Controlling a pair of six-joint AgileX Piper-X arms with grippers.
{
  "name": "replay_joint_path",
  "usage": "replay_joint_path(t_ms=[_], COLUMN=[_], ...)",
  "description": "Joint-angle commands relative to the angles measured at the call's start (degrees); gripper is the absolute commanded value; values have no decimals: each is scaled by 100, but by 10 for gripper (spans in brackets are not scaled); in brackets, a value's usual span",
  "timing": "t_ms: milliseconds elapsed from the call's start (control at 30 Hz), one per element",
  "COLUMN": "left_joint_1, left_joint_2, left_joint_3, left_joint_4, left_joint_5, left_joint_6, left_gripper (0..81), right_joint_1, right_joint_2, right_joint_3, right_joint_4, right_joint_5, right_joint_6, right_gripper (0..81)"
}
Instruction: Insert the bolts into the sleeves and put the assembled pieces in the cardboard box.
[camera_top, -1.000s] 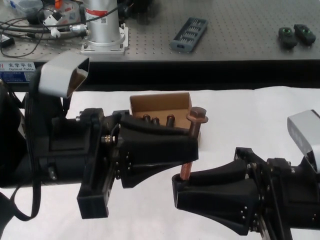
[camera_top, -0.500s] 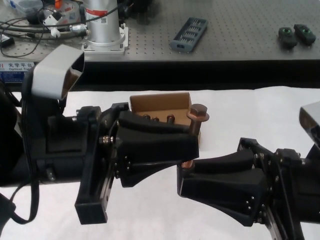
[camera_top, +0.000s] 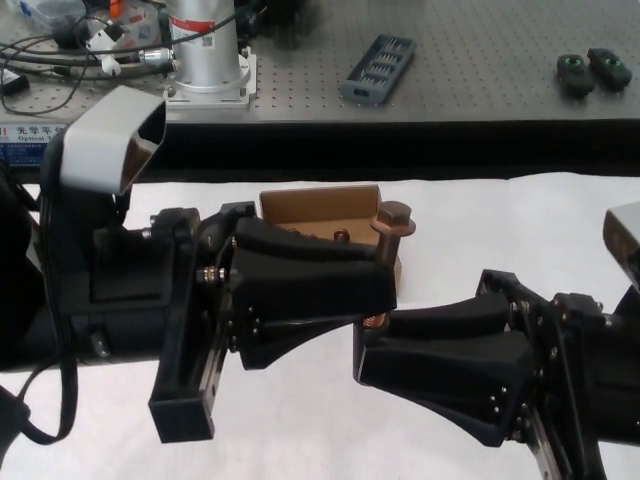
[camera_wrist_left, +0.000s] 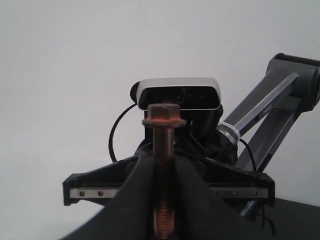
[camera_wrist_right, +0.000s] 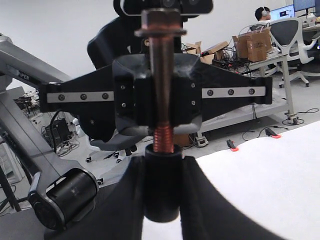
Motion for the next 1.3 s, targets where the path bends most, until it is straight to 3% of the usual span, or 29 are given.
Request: replay_joint_path(t_ms=[0, 167, 267, 400, 500, 667, 800, 967, 1067, 1267], left_joint_1=[-21, -21, -21, -21, 1, 375, 781, 1170, 1372, 1828], left_joint_2=[-9, -9, -9, -9, -9, -9, -20, -20, -20, -20], left_joint_3=[1, 1, 1, 1, 1, 1, 1, 1, 1, 1], left_joint_4=[66, 66, 66, 66, 66, 66, 66, 66, 136, 218], left_joint_5=[84, -404, -823, -1121, -1591, -2182, -1930, -1036, -785, -491], left_joint_6=[-129, -251, -299, -302, -544, -1269, -1464, -1463, -1506, -1506], left_gripper=[81, 406, 461, 436, 428, 427, 344, 141, 10, 6], right_joint_1=[2, 2, 2, 2, -12, -290, -657, -1076, -1265, -1327], right_joint_2=[-89, -89, -89, -89, -89, -89, -75, 26, 325, 1352], right_joint_3=[-60, -60, -60, -60, -60, -317, -931, -1959, -2519, -3651], right_joint_4=[-390, -390, -390, -390, -362, 484, 2059, 4262, 4831, 5335], right_joint_5=[208, 226, 226, 338, 805, 1128, 1162, 1928, 1986, 1986], right_joint_6=[-1, -1, -1, -1, 28, 256, -73, -834, -974, -1090], right_gripper=[29, 29, 29, 29, 29, 29, 29, 29, 29, 29])
